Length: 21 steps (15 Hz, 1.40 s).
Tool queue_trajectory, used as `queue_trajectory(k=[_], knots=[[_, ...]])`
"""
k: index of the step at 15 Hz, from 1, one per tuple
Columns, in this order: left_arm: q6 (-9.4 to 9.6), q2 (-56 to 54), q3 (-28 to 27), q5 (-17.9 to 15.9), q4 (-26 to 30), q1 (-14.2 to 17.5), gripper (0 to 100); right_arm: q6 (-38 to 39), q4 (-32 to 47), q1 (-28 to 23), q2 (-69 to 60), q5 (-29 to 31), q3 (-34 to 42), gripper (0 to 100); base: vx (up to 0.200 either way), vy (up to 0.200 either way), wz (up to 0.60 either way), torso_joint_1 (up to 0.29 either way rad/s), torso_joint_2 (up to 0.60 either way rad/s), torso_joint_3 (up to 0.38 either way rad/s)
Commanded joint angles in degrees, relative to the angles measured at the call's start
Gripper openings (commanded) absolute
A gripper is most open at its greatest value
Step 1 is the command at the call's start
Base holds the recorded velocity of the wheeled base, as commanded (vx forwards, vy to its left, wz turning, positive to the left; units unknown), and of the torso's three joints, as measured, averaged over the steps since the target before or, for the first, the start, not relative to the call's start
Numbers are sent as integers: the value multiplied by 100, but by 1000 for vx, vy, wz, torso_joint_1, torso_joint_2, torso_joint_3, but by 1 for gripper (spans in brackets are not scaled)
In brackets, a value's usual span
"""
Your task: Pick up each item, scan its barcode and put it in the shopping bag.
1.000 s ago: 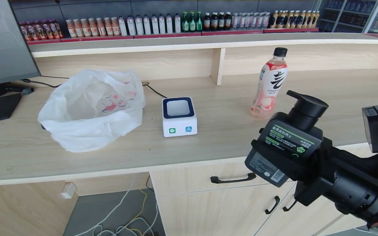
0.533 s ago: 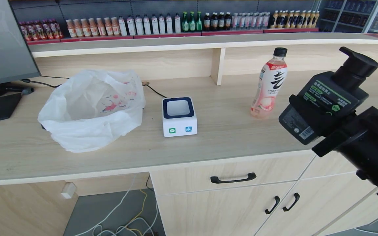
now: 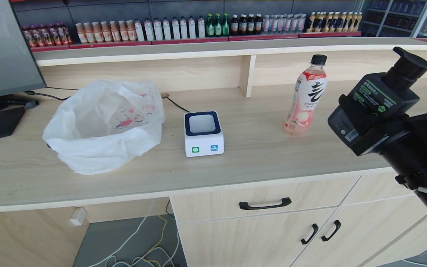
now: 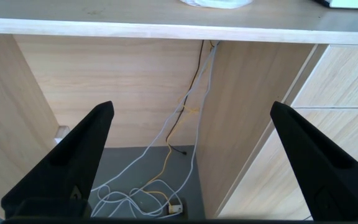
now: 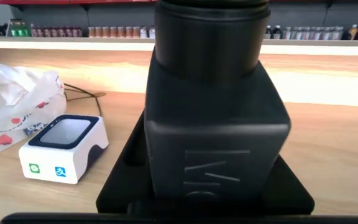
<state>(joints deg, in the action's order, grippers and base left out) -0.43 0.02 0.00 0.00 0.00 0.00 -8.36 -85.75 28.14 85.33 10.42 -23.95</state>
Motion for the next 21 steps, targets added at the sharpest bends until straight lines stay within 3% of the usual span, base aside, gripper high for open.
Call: queue_trajectory(k=[1, 10, 14, 21], knots=[[-1, -2, 0, 0, 0, 0, 100, -34, -12, -1, 212, 83, 102, 0, 0, 200, 0, 17, 2, 2], [8, -2, 0, 0, 0, 0, 100, 107, 199, 8, 229, 153, 84, 0, 0, 200, 0, 2, 2, 4], [25, -2, 0, 0, 0, 0, 100, 256, 322, 25, 273, 144, -329, 0, 0, 0, 0, 0, 0, 0], [25, -2, 0, 0, 0, -9, 100, -544, 832, 183, 757, 74, -1393, 0, 0, 0, 0, 0, 0, 0]])
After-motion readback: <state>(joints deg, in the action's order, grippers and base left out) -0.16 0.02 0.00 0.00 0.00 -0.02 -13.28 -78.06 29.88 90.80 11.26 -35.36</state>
